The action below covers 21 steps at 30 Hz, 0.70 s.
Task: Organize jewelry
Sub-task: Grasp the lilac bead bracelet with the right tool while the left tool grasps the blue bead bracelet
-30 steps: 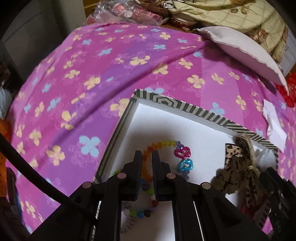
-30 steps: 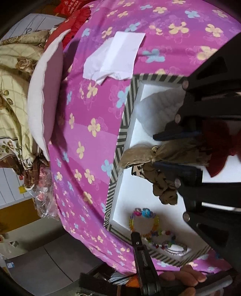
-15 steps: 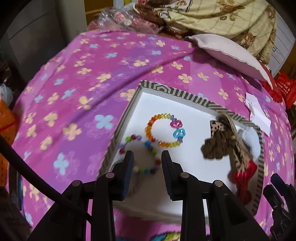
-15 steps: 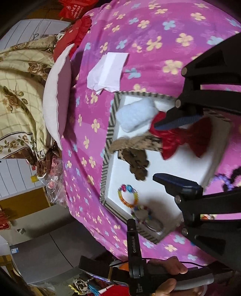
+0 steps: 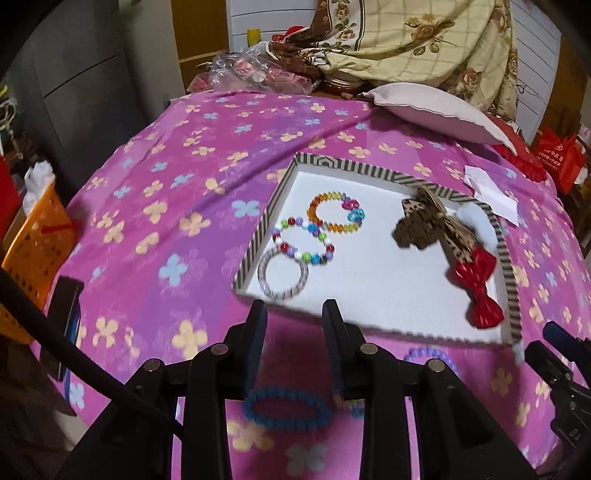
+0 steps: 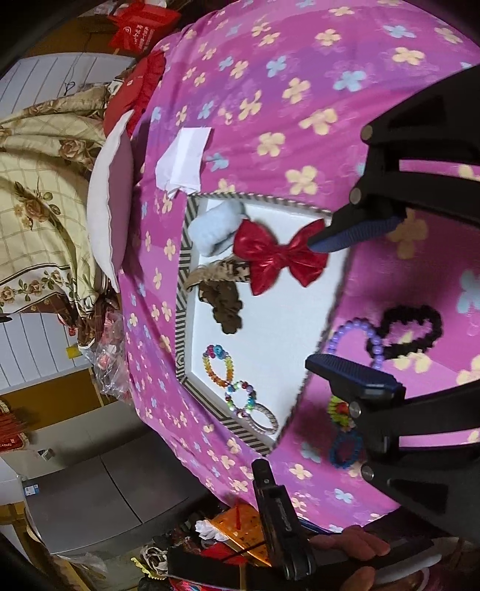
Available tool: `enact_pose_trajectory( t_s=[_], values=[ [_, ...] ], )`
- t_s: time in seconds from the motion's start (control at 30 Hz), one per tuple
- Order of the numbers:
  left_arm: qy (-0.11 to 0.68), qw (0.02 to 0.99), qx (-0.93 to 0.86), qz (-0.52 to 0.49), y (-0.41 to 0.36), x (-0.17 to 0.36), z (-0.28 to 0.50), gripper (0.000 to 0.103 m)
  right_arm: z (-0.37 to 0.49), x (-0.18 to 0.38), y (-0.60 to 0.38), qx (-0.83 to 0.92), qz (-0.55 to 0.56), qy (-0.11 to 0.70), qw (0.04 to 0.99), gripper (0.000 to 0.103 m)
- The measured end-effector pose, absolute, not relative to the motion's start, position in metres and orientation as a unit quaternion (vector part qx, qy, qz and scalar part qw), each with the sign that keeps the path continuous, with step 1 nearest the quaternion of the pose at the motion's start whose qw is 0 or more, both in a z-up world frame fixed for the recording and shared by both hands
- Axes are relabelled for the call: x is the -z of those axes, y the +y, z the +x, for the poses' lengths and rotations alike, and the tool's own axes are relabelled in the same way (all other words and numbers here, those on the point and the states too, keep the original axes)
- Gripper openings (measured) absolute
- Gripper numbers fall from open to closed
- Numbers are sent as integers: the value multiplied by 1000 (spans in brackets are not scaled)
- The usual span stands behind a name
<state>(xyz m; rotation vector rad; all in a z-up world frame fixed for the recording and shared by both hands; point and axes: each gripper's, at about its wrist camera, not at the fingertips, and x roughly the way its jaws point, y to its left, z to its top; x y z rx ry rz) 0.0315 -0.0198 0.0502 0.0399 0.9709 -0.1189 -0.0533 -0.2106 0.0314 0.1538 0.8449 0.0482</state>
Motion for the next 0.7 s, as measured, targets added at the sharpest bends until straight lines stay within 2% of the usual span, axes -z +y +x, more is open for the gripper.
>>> enact_pose_trajectory(
  t_s=[0.7],
  values=[
    [488, 871, 52, -10, 2, -31, -24, 47, -95, -21, -195, -26, 71, 422, 903, 66]
  ],
)
